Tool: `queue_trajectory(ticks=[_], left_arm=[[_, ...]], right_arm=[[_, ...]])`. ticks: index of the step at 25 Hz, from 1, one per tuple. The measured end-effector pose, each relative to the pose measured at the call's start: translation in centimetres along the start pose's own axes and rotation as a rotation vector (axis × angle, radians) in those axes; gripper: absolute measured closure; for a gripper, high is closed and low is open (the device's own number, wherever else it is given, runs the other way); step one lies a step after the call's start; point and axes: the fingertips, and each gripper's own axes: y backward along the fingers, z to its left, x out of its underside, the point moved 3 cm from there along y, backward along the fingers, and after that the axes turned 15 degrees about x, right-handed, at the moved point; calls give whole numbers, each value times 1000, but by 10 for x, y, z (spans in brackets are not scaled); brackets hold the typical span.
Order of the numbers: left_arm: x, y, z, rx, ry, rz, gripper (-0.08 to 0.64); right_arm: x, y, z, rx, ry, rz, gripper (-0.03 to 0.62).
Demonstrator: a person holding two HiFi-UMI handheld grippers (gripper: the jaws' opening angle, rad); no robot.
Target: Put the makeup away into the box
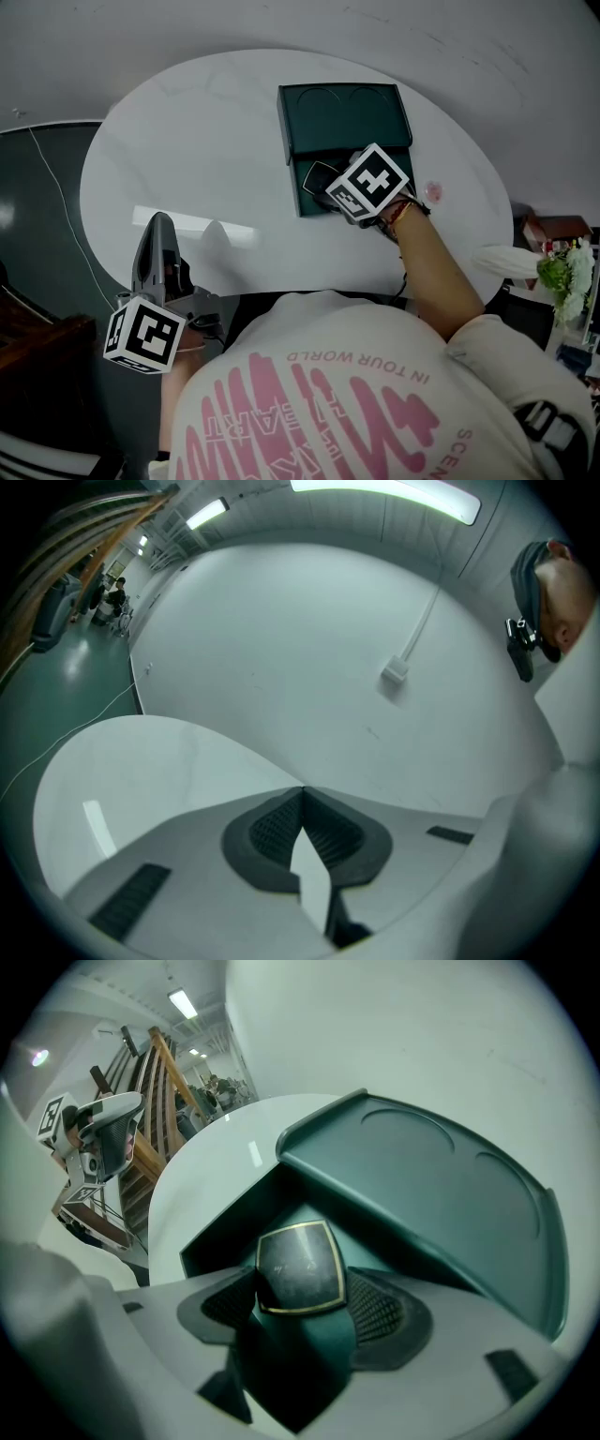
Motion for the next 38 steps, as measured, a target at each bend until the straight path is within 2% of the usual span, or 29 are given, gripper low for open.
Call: queue_trajectory(ticks=[8,21,26,32,38], left_arm=[[-1,5,-3,-11,1,-9,558],[-2,16,-12,-33,-25,-5,558],[-4,17,-21,-28,-42,-2,557],[-3,12,-34,0,-54,10,558],[6,1,-57,49,-76,44,558]], right_arm=[[0,-1,0,7,3,20,281],[-1,-2,-1,7,-14,-8,278],[-1,3,-3,24,-54,-80,282],[-2,15,-7,33,-95,-163,259],[2,56,-28,-3,-260,-347,272]])
